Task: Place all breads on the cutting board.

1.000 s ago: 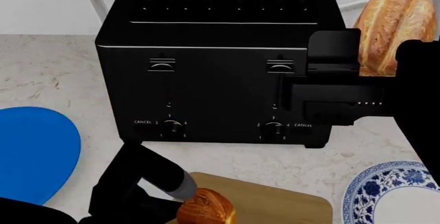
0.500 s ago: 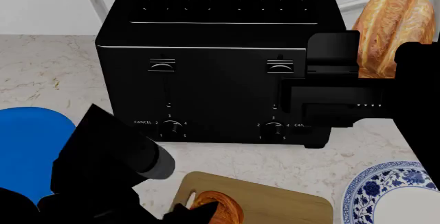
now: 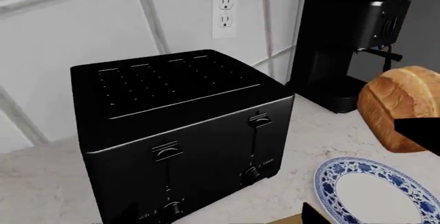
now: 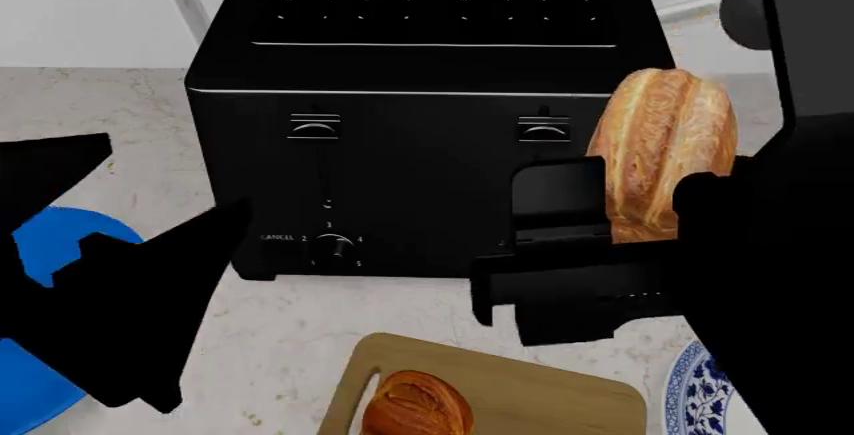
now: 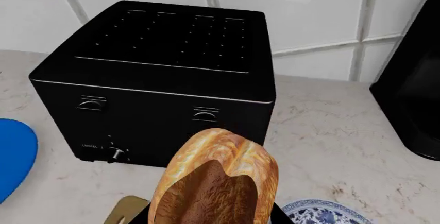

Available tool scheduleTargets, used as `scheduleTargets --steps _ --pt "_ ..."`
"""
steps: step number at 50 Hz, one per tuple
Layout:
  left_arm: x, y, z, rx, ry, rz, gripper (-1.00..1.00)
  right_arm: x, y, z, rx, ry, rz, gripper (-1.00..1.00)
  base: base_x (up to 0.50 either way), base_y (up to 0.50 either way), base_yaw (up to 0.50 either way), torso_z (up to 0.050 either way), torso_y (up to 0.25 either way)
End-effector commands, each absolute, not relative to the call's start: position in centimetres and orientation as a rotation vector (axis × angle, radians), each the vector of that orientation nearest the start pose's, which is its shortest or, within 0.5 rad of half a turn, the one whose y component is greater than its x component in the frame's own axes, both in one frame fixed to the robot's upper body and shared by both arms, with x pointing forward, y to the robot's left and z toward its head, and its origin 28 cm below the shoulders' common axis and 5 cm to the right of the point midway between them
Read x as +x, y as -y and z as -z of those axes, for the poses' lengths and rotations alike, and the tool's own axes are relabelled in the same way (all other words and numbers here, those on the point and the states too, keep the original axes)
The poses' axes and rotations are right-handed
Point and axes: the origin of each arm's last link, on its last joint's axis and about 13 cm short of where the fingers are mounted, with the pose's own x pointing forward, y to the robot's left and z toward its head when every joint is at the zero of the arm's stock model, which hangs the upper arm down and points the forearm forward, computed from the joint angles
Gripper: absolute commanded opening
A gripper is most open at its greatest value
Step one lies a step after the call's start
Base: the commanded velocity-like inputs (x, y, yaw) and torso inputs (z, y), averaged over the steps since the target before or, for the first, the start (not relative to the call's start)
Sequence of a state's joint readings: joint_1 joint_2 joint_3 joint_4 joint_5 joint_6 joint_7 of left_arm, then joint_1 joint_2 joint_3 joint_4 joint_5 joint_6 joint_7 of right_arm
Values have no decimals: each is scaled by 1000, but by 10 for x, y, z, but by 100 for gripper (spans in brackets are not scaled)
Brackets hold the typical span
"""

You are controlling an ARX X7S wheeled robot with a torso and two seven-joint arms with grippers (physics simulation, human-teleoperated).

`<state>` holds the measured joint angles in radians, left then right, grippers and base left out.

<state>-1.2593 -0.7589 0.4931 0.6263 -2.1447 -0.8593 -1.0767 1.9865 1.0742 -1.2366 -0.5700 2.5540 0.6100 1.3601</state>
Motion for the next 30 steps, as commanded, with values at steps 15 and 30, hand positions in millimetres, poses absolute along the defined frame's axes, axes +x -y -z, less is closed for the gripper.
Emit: scheduleTargets --steps 15,30 --pt "150 -226 -336 -27 -3 449 100 167 127 -338 -27 -543 -185 -100 0 0 0 0 0" --pt "149 -224 -335 -28 -9 463 100 175 130 -319 36 -645 -194 -100 0 0 0 0 0"
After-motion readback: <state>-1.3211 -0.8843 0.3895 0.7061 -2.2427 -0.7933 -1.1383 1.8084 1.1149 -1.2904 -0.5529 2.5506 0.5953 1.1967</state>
